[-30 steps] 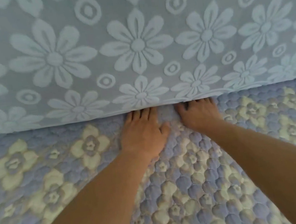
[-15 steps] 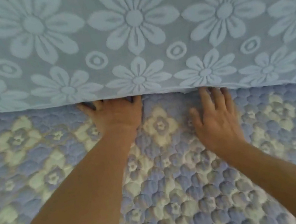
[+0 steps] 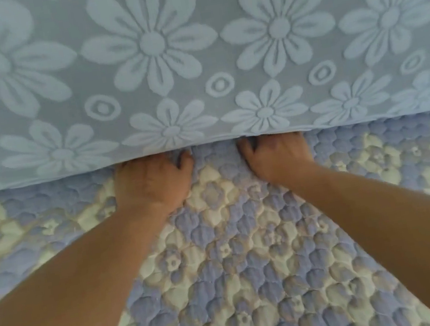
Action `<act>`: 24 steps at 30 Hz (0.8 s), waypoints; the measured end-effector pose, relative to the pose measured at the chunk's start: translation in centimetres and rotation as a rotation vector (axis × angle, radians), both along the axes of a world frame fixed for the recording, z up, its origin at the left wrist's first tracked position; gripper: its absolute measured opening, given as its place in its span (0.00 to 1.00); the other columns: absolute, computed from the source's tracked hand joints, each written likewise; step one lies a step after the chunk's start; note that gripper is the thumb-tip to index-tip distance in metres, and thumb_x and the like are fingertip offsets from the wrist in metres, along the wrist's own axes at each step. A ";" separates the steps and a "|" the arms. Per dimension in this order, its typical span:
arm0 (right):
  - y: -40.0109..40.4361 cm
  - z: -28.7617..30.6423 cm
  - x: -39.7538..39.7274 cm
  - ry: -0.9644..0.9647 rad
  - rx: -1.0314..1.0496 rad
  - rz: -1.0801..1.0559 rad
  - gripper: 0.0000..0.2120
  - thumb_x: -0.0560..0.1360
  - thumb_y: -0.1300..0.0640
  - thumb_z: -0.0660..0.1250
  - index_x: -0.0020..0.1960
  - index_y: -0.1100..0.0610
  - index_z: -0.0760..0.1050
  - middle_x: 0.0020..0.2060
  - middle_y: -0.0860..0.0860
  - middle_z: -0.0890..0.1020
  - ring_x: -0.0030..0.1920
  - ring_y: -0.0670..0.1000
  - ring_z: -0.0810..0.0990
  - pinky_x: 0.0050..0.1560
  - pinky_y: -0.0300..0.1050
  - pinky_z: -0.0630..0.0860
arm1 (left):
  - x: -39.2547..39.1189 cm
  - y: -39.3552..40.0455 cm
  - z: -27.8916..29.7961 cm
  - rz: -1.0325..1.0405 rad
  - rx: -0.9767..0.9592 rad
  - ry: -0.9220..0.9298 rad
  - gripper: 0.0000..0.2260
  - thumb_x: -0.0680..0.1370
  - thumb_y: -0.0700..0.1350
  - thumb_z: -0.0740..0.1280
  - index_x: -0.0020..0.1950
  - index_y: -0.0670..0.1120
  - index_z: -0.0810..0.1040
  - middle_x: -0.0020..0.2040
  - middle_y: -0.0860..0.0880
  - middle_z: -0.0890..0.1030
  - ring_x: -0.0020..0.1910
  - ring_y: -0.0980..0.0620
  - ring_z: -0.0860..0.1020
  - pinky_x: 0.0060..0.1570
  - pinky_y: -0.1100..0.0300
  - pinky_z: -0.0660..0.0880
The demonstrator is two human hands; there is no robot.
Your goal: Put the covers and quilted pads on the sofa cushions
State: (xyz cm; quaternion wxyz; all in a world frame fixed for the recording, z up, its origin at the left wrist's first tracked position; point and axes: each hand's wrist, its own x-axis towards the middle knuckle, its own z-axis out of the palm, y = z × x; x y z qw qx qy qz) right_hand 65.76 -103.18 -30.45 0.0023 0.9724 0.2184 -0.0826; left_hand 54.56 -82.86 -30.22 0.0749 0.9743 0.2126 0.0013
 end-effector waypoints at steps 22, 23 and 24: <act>-32.2 1.9 11.6 0.011 -0.057 -0.204 0.36 0.77 0.33 0.40 0.79 0.48 0.60 0.78 0.58 0.61 0.78 0.62 0.57 0.77 0.61 0.53 | 14.0 -25.0 -1.3 -0.258 0.022 0.200 0.40 0.79 0.69 0.37 0.69 0.46 0.77 0.58 0.36 0.82 0.59 0.33 0.78 0.63 0.38 0.72; -32.6 1.1 13.3 0.001 -0.069 -0.181 0.36 0.77 0.33 0.40 0.78 0.47 0.61 0.78 0.57 0.63 0.77 0.61 0.58 0.77 0.62 0.52 | 14.7 -25.8 -2.5 -0.325 0.152 0.189 0.33 0.83 0.63 0.42 0.67 0.45 0.78 0.53 0.34 0.82 0.54 0.31 0.80 0.59 0.36 0.74; -32.6 0.1 14.5 -0.019 -0.078 -0.146 0.35 0.78 0.34 0.40 0.79 0.46 0.60 0.78 0.55 0.63 0.78 0.60 0.58 0.77 0.62 0.50 | 15.0 -26.1 -2.9 -0.325 0.254 0.146 0.25 0.85 0.56 0.49 0.65 0.44 0.80 0.49 0.33 0.82 0.49 0.30 0.81 0.53 0.34 0.76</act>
